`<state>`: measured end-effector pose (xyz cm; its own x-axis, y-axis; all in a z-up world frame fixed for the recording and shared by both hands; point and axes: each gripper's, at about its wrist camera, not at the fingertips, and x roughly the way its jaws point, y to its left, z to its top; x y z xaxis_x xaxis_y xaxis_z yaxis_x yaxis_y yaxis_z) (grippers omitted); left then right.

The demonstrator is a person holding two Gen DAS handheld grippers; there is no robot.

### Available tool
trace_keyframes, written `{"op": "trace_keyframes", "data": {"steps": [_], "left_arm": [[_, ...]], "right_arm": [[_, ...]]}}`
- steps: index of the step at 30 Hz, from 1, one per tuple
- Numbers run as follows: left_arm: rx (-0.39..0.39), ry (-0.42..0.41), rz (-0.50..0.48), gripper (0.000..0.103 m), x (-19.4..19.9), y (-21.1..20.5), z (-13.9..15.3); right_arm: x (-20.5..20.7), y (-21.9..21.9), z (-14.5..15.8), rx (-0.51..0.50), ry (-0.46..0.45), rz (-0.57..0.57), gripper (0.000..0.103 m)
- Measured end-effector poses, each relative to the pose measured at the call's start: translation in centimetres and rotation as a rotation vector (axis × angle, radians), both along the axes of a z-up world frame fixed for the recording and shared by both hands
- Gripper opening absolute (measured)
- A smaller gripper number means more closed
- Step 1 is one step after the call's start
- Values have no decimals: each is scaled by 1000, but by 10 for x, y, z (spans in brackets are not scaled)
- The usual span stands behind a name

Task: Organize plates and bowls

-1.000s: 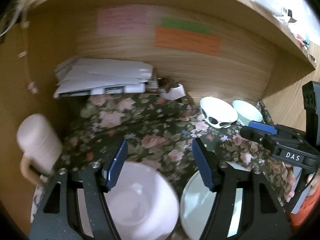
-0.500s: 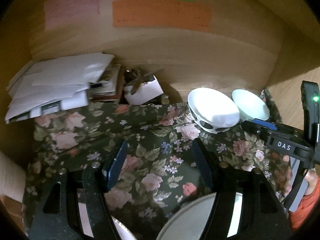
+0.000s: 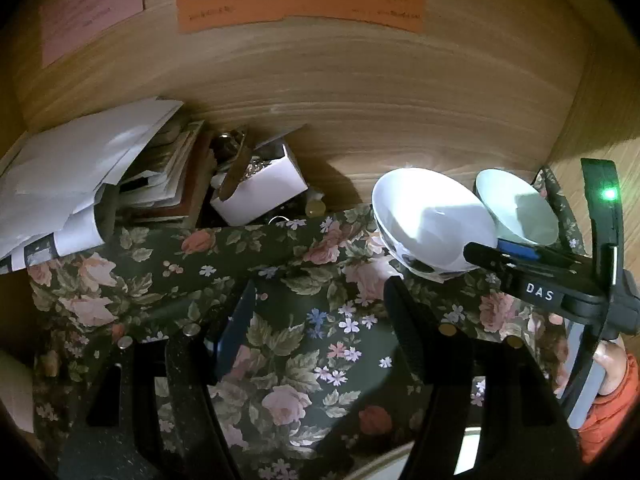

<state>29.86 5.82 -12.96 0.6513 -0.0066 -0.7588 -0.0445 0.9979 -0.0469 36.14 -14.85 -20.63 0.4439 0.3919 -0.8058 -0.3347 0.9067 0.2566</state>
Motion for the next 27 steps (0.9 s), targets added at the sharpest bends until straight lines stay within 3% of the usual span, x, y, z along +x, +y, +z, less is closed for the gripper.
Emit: {"op": "trace_keyframes", "data": {"steps": [7,12,20,27], "left_arm": [[-4,9,0,66,4,1,-4],[-24,26,3,66,7,3,-10],[-49,51,14,66,11,2,-17],[-32,56,12,66,14,-2,-17]], "right_arm": [[12,-5,-9,42,78,9,46],[7,-5,-3,9,58,49,34],[-8,5,5,-1,52,143,31],[17,7,-9,10,105,84,31]]}}
